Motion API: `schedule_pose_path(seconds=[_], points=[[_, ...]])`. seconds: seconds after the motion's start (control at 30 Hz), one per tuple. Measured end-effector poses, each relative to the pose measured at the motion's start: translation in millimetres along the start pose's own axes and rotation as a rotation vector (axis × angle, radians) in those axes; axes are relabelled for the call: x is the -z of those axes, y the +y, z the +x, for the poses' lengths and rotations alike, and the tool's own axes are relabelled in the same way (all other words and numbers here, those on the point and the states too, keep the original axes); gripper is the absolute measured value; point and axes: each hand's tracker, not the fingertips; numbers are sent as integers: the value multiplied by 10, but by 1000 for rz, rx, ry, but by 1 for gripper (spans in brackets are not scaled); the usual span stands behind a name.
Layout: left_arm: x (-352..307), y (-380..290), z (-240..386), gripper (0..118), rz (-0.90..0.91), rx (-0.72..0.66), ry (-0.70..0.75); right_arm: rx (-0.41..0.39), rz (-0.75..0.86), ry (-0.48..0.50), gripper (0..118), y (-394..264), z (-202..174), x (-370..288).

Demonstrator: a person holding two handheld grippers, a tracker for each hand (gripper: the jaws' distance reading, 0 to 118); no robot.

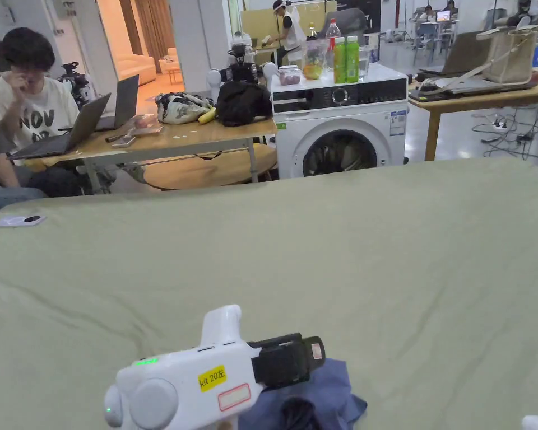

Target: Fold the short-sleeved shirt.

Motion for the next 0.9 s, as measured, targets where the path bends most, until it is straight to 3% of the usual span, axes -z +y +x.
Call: schedule_pose_path(seconds=[0.03,0.07,0.1,0.13,0.23,0.3,0.37,0.43,0.57,0.67,0.8,0.87,0.9], points=[[-80,48,-28,69,15,-2,46,12,-5,4,0,0,11,18],[-106,45,-89,58,22,-10,68,15,-5,8,0,-6,12,24],[-82,11,-195,29,16,-50,60,19,-4,12,0,-16,7,32],[-7,-35,-294,9,-4,-106,51,22,-5,16,0,-25,4,50],[420,-307,-527,5,-174,-228,1,28,-19,23,0,-42,-28,99],[732,-578,-512,0,-328,-170,26,22,-31,24,0,-57,-68,115],[699,-694,-450,0,-233,-142,-74,10,-45,29,0,-69,-111,134],[642,-631,-361,0,-243,-131,-6,-6,-64,35,0,-65,-178,210],[477,-459,-363,3,-194,-163,-10,-94,-94,73,0,155,-427,559],[-3,-301,-367,41,-6,-116,-53,-35,-137,207,0,423,-562,933],[-637,-174,-622,59,74,-147,-41,80,-186,354,0,537,-587,1441],[-838,-186,-773,63,81,-145,20,111,-292,249,0,475,-552,1637],[-906,-209,-854,63,67,-149,54,61,-354,155,0,386,-535,1708]])
